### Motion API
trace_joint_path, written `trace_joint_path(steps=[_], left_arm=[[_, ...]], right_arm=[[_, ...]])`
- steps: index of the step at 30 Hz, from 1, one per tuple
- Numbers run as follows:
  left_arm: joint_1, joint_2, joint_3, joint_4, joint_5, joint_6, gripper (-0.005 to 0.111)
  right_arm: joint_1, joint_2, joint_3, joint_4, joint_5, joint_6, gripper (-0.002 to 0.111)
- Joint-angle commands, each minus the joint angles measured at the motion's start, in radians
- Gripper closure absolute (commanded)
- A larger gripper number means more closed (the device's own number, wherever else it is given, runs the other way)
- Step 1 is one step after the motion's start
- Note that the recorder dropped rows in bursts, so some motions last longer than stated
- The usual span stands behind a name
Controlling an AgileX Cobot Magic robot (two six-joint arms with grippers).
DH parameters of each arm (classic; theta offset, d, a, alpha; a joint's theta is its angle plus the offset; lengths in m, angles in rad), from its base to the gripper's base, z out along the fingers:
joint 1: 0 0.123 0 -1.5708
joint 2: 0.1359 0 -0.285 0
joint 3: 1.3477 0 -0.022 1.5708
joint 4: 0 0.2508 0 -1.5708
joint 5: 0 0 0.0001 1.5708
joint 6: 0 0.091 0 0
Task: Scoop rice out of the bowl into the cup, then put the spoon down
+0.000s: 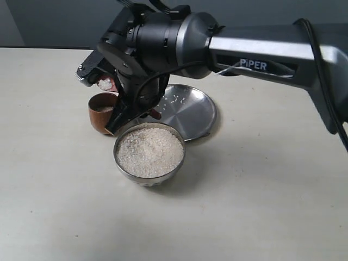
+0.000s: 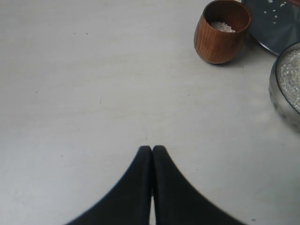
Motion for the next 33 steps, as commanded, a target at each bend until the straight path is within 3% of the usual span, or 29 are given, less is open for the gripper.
trace_joint_path(steps=[1, 33], left_arm=[[0.001, -0.009, -0.006, -0.001, -0.014, -0.005, 0.106], [0.001, -0.009, -0.006, -0.001, -0.018, -0.005, 0.106]], right_arm=[[0.008, 0.003, -0.008, -0.044, 0.014, -0.008, 0.109], [0.079, 0.068, -0.008, -0.270, 0.081, 0.016, 0.109]])
